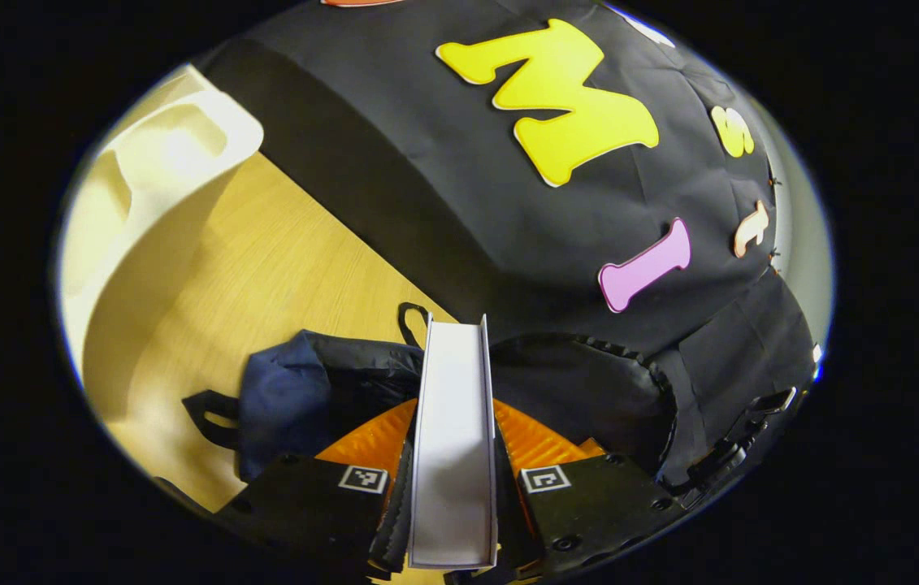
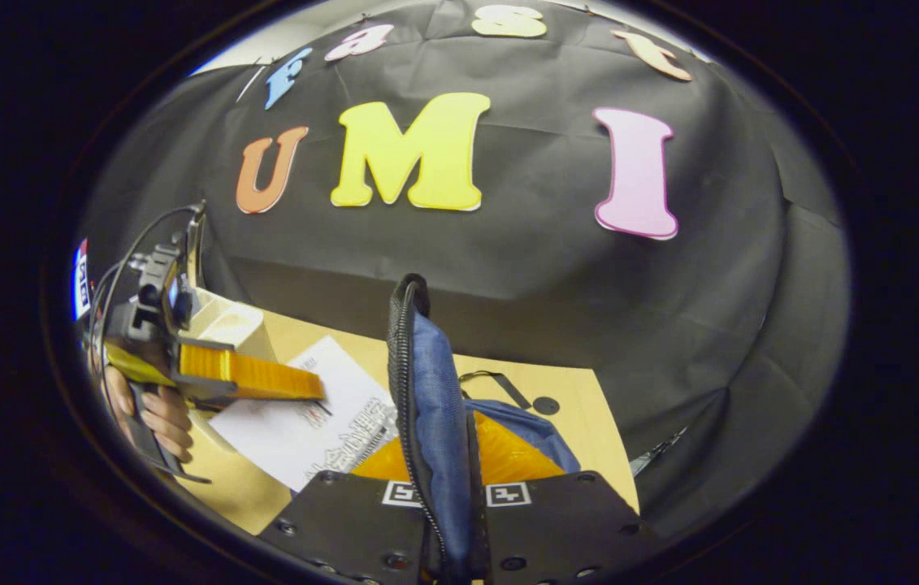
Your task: Open the schoolbag, grab two books from the bookshelf and put them into the schoolbag.
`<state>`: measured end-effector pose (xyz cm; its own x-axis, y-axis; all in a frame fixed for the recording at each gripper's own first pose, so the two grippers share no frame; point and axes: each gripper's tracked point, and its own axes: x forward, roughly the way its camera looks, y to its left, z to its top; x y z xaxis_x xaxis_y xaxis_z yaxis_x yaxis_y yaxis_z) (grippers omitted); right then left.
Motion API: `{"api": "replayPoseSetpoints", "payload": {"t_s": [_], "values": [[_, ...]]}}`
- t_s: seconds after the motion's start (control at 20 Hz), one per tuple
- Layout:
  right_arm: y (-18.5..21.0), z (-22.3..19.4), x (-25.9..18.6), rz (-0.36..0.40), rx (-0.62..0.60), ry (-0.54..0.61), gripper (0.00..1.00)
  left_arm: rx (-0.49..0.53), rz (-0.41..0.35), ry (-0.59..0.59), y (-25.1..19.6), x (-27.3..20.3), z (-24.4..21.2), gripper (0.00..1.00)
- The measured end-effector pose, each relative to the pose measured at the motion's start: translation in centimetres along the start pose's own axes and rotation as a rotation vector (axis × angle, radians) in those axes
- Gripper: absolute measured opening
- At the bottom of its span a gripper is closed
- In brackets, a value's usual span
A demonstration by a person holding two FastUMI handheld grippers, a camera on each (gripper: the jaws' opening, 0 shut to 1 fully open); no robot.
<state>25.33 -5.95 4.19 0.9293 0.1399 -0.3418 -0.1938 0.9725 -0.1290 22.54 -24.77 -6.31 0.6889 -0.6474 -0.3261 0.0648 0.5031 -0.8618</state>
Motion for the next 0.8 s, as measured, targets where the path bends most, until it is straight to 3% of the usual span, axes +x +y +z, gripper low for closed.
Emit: {"api": "replayPoseSetpoints", "payload": {"t_s": [0.2,0.45,0.65,0.8], "values": [[1.1,1.0,0.3,0.004,0.014,-0.009,0.08,-0.120,-0.075,-0.020,0.4,2.2,-2.0,0.46],[2.9,1.9,1.1,0.048,0.076,-0.020,0.08,-0.171,-0.137,-0.019,0.2,6.9,-4.6,0.46],[3.7,1.8,1.2,0.069,0.127,-0.008,0.08,-0.149,-0.175,-0.031,0.8,8.2,-5.5,0.46],[3.6,1.5,1.2,0.074,0.161,-0.010,0.08,-0.092,-0.147,-0.020,2.4,8.6,-6.3,0.46]]}}
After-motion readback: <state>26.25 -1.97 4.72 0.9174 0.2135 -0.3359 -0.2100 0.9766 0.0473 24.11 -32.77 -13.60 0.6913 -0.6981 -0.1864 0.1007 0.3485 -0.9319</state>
